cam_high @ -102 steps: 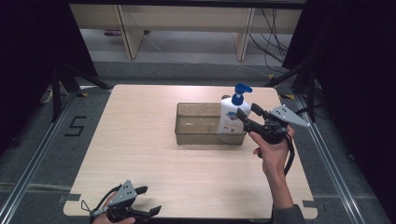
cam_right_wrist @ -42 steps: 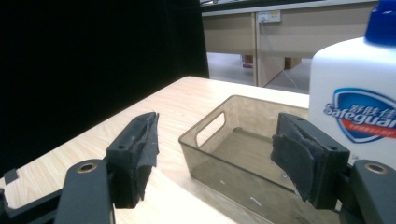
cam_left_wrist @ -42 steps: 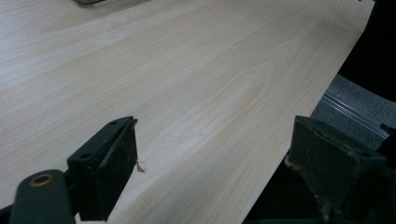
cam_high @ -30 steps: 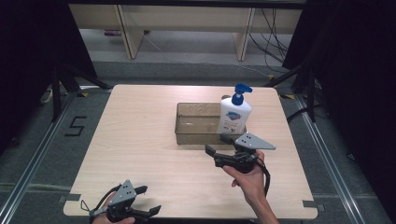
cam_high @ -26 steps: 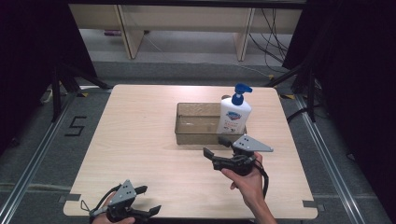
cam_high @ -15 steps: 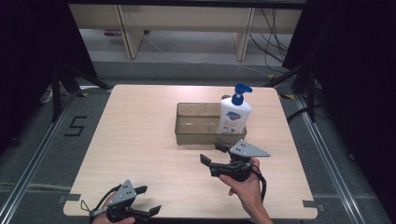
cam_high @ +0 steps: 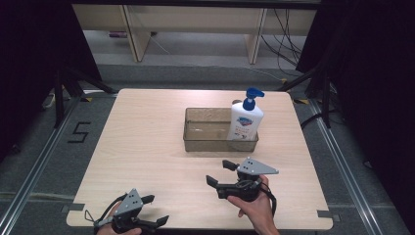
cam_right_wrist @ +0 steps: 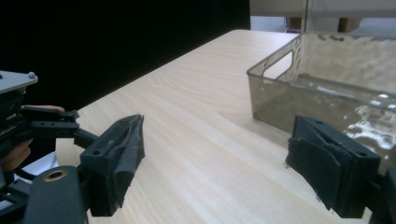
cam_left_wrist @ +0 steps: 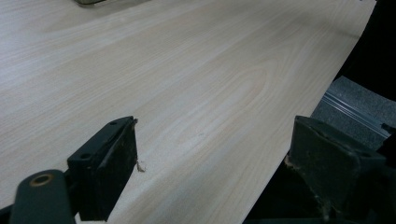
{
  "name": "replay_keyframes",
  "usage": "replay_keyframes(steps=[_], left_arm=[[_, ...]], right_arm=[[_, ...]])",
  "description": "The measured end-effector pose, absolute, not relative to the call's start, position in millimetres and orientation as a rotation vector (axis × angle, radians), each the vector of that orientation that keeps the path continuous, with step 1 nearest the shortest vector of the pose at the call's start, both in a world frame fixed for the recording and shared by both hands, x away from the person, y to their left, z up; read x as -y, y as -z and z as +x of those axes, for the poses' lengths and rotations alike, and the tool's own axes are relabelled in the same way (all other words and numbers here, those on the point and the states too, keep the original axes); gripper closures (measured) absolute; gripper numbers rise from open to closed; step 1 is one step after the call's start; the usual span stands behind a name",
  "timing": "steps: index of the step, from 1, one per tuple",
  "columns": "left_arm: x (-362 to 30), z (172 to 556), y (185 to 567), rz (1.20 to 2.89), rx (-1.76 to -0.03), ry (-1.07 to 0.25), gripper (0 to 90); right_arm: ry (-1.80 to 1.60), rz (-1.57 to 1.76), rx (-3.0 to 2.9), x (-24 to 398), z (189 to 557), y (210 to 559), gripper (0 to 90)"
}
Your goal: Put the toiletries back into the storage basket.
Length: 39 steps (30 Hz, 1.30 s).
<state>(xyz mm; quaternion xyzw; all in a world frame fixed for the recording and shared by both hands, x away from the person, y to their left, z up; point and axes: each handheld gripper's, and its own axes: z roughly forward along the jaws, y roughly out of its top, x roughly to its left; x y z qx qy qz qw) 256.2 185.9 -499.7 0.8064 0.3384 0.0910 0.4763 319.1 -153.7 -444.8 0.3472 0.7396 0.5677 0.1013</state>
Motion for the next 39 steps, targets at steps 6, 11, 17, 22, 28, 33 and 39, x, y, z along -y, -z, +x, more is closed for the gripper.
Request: replay_keyframes(steps=[6,11,17,22,28,33,39], left_arm=[[-186.2,256.3,499.4,1.964,-0.830,-0.225,14.8],[-186.2,256.2,499.2,1.969,-0.827,-0.225,14.8],[-186.5,256.2,499.1,1.968,-0.834,-0.226,14.8],[-186.4,256.2,499.1,1.968,-0.829,-0.225,14.8],[-186.7,256.4,499.1,1.977,-0.822,-0.227,14.8],[-186.3,256.0,499.2,1.967,-0.836,-0.228,14.8],[-186.2,256.2,499.3,1.966,-0.830,-0.225,14.8]], right_arm=[[-1.675,1.035,-2.215,154.2,313.6,452.9,16.3],[-1.685,1.008,-2.256,154.0,305.7,458.8,15.6],[-1.685,0.985,-2.297,153.9,297.7,462.4,15.6],[-1.679,1.000,-2.303,155.5,292.4,465.7,15.6],[-1.687,0.992,-2.290,157.8,287.2,469.5,15.5],[-1.687,1.034,-2.303,159.1,280.6,470.6,15.5],[-1.662,1.008,-2.312,161.8,275.8,472.5,15.4]])
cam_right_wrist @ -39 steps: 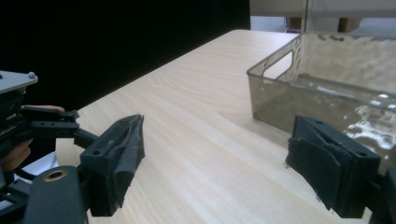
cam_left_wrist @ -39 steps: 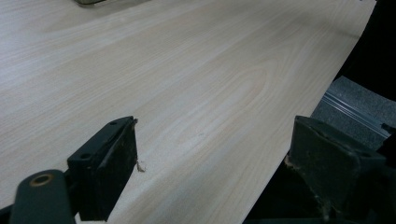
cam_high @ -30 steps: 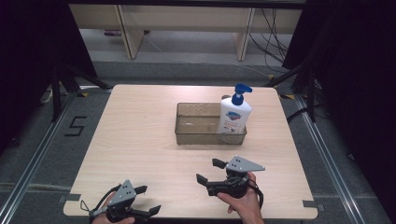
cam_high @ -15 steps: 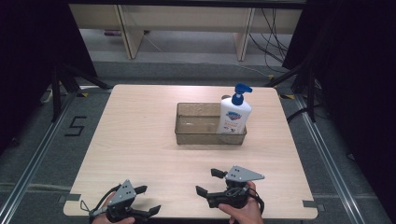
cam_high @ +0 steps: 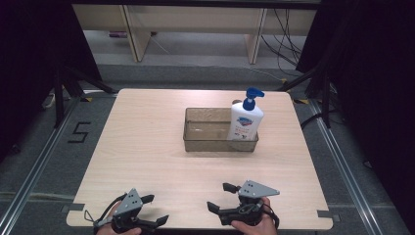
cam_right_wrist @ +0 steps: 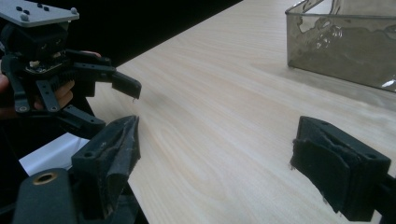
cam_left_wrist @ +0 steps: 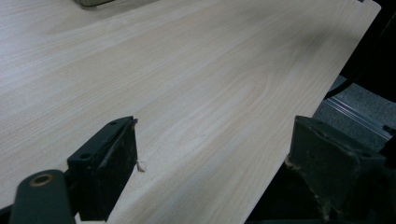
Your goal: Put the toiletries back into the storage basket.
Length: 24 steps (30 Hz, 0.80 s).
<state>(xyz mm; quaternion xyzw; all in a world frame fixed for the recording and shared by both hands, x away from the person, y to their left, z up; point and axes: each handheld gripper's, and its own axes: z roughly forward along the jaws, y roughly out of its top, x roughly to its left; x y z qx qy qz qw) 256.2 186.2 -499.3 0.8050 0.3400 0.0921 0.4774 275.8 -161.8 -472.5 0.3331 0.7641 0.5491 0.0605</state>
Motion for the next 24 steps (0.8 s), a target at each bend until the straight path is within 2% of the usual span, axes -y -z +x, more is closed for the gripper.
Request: replay_keyframes(steps=[24], left_arm=[[-186.6,256.2,499.2,1.979,-0.822,-0.232,14.8]], right_arm=[[-1.621,1.055,-2.319,176.6,251.2,483.2,15.5]])
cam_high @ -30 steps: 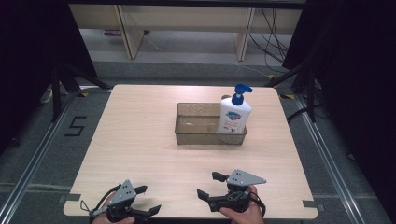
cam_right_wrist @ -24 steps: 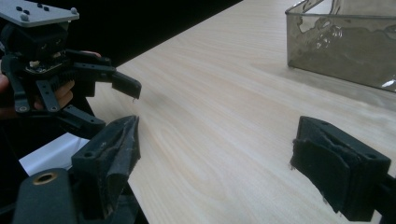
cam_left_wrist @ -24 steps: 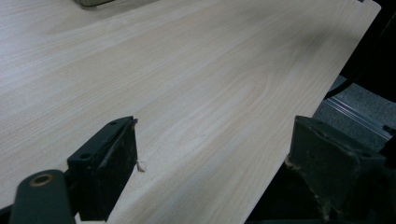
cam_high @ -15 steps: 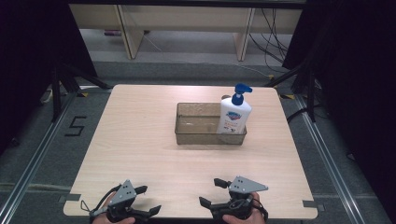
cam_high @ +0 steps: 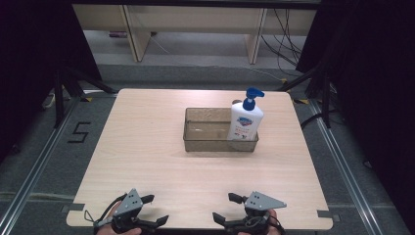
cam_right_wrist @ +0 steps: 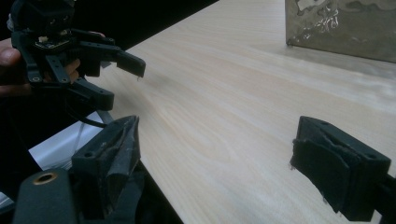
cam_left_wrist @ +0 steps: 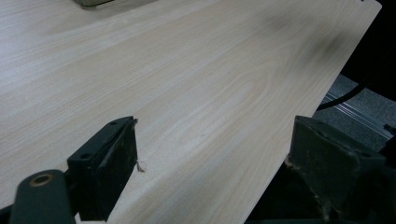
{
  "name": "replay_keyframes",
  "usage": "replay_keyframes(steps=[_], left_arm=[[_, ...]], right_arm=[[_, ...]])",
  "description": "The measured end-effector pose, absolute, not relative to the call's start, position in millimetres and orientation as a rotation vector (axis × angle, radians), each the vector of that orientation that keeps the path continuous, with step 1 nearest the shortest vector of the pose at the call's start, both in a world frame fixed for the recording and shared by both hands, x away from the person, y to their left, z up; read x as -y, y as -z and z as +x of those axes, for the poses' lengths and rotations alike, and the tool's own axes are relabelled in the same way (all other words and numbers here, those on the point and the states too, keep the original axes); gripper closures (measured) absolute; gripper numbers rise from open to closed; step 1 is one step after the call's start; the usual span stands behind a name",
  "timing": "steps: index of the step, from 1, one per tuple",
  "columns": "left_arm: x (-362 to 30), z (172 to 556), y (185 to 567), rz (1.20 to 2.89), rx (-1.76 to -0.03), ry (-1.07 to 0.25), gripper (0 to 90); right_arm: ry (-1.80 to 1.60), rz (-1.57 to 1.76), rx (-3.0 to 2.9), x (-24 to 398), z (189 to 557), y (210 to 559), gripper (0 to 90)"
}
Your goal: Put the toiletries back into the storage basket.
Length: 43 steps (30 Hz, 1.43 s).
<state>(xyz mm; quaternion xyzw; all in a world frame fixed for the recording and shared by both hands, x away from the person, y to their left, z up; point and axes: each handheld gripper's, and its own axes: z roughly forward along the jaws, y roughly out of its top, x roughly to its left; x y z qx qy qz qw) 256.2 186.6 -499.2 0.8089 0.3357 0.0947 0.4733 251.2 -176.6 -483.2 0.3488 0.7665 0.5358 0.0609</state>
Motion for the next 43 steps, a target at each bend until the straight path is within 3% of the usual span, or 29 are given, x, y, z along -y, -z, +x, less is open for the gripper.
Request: replay_keyframes(steps=[43], left_arm=[[-186.1,255.6,498.5,1.994,-0.833,-0.244,14.8]], right_arm=[[-1.559,1.100,-2.326,199.3,233.0,489.8,15.5]])
